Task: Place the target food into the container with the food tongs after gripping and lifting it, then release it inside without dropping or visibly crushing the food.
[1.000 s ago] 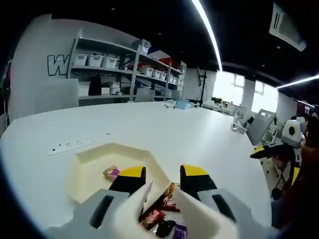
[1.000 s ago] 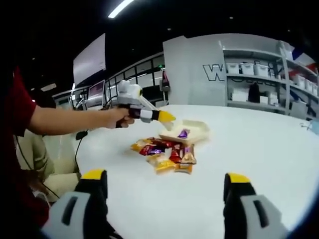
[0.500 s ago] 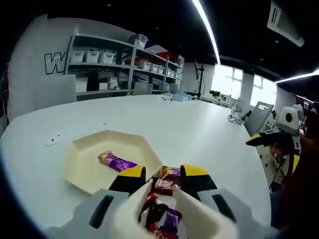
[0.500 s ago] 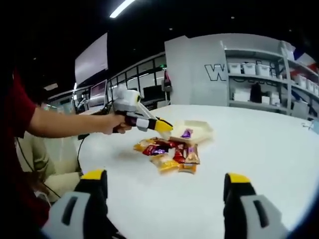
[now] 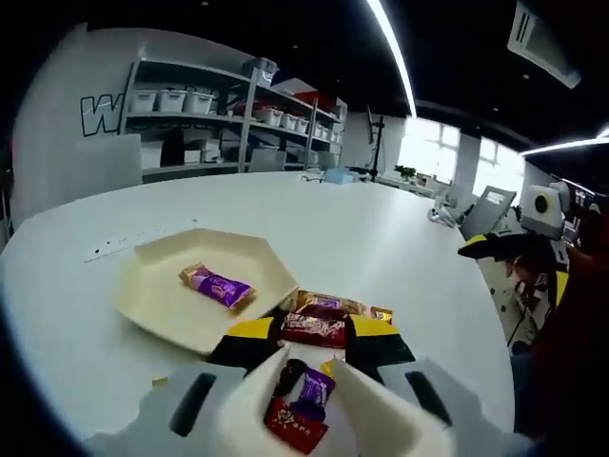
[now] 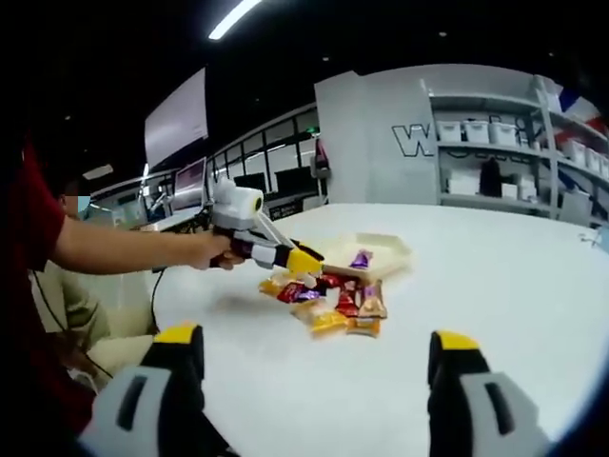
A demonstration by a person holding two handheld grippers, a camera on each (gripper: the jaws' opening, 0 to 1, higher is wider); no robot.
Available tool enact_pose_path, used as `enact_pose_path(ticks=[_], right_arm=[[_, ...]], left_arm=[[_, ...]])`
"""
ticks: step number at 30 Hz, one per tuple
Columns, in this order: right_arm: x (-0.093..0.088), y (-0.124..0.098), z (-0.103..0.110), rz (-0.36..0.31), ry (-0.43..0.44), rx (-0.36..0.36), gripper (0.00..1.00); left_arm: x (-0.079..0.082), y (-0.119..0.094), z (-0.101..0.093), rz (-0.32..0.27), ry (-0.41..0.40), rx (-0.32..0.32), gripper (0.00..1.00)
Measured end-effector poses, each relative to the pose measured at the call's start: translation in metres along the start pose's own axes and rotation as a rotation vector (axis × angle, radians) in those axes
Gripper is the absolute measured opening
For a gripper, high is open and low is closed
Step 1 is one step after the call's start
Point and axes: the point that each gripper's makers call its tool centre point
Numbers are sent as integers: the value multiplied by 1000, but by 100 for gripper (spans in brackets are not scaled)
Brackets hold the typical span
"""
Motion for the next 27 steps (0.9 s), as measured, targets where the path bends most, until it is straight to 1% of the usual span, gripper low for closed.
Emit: enact_pose_path(ticks=[5, 8, 13, 14, 18, 20, 23, 25, 27], right_arm=[[-3, 0, 3, 4, 4, 9, 98], [-3, -1, 4, 3, 9, 14, 98], [0, -1, 3, -3, 7, 11, 98], [0, -1, 3, -4, 7, 10, 98], [-2, -2, 3, -1, 6, 13, 98], [-2, -2, 2, 1, 7, 10, 98], [-2, -2, 2, 2, 3, 10, 98], [-2, -2, 3, 0, 1, 10, 98], [-1, -2, 3, -3, 2, 12, 98]], left_arm=[[-9, -2, -1, 23, 5, -9, 27], [-15, -2, -2, 35, 36, -26, 27], [-14, -1, 3, 21, 29, -17, 28], [-14, -1, 3, 22, 37, -14, 28], [-14, -1, 0, 24, 35, -22, 28], [-17, -3, -3, 30, 43, -24, 28], [-25, -5, 2, 41, 31, -12, 28], [-25, -7, 3, 30, 33, -12, 28], [-25, -6, 4, 35, 41, -8, 28]])
Point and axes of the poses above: the point that each gripper's makers call its tool centre point, and the gripper's own axes: y roughly forward along the fingers, z roughly to its left, x roughly out of its top, and after that the axes turned 4 degrees about z, right-handed
